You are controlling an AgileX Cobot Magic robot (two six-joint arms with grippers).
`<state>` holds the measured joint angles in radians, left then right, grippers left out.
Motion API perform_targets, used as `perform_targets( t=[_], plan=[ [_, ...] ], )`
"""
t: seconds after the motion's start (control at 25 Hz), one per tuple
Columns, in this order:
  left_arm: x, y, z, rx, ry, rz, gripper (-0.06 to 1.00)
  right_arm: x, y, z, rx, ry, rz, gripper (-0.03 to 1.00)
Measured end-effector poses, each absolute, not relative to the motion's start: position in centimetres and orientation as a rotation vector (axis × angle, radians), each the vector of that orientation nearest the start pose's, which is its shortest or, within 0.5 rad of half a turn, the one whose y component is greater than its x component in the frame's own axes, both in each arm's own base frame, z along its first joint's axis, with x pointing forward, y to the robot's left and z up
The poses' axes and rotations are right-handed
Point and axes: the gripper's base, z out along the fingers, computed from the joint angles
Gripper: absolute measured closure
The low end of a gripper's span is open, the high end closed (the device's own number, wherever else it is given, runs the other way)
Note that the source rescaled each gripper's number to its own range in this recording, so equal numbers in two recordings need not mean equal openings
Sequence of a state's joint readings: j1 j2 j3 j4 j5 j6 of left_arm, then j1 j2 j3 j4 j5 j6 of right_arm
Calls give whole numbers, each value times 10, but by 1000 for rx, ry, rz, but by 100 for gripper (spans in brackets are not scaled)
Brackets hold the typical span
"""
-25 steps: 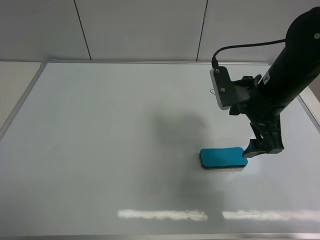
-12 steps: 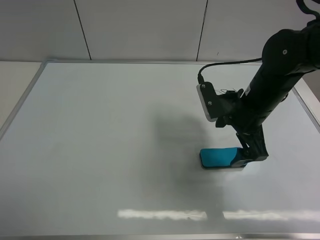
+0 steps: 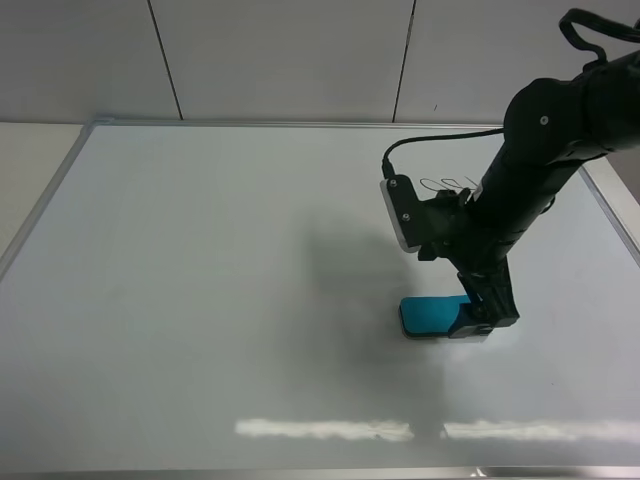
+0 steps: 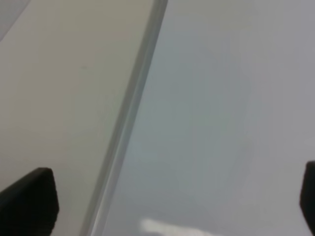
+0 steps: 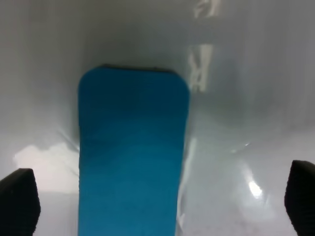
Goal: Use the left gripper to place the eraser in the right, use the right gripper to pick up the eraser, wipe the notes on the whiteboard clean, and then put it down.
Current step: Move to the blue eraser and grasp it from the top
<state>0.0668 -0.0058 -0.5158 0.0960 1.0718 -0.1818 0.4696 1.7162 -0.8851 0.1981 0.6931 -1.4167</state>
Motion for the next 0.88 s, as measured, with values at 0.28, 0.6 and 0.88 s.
perform_targets(
  t=[0.28, 0.6, 0.88],
  plan=[
    [-9, 7, 281, -258, 2014, 42, -6, 253, 148, 148, -2299, 1882, 98, -3],
    [-9, 7, 281, -258, 2014, 42, -6, 243, 142, 134, -2294, 1894, 82, -3],
    [-9, 7, 281, -258, 2014, 42, -6, 245, 142, 134, -2268, 1886, 57, -3]
  ],
)
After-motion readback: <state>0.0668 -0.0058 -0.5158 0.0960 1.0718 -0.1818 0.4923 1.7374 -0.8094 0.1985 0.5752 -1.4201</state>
